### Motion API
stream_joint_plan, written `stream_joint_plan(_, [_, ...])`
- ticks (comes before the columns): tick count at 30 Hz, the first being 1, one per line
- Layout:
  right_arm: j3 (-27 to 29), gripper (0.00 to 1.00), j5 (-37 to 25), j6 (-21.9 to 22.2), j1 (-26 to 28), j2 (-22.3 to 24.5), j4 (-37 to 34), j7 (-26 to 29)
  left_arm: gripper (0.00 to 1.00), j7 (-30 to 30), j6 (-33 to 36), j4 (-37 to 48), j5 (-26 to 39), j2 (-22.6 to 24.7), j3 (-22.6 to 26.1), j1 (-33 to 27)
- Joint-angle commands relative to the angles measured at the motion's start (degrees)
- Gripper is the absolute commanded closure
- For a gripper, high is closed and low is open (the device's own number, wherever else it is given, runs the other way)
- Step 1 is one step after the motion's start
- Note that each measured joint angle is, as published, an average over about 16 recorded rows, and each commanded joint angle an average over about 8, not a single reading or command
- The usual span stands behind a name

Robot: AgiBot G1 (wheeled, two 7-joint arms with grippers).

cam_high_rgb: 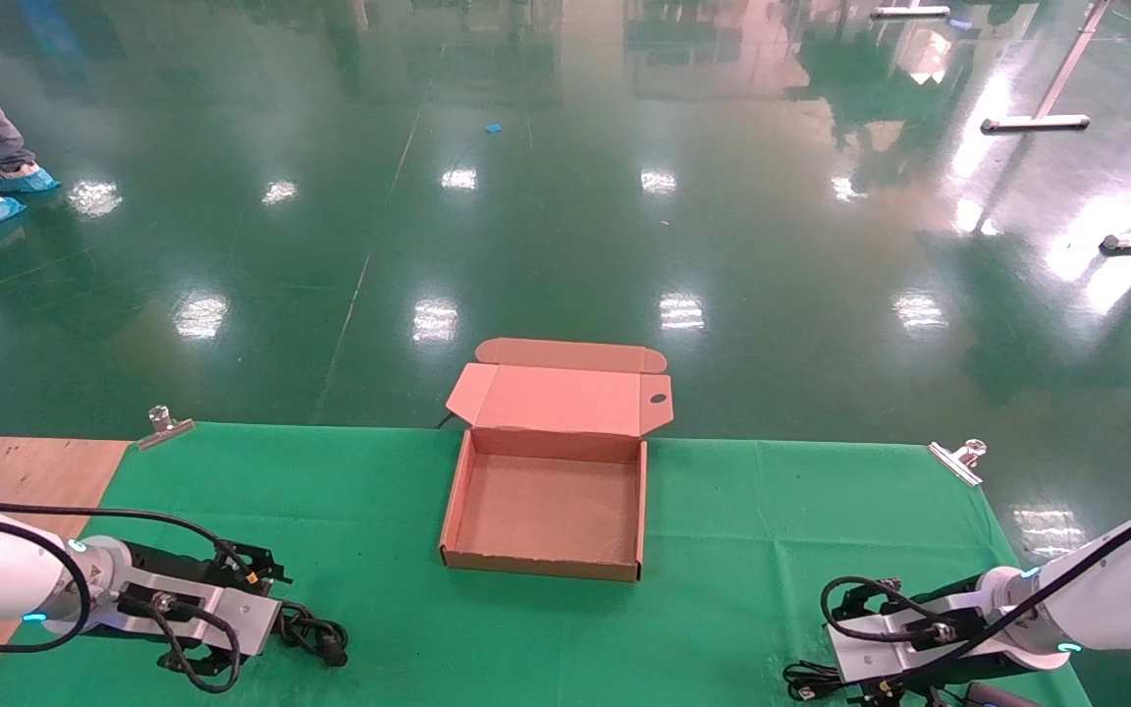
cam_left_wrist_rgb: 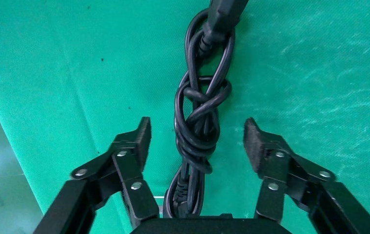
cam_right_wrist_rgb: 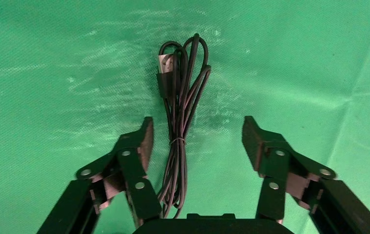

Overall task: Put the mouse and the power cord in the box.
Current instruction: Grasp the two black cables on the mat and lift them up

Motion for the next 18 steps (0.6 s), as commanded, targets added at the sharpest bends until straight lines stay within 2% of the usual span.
stream_joint_plan(1, [0.05,1.00,0.07,-0.09,0.10,-0.03,-0.15,-0.14,1.00,0.07,0.19,0.02,-0.03,-0.05,-0.02,0.01])
stream_joint_plan(18, [0.07,1.00,0.11,-1.28,0.24,-0.21,-1.20,-0.29,1.00,0.64,1.02,0.11,0.09,-0.32,0.06,0.53])
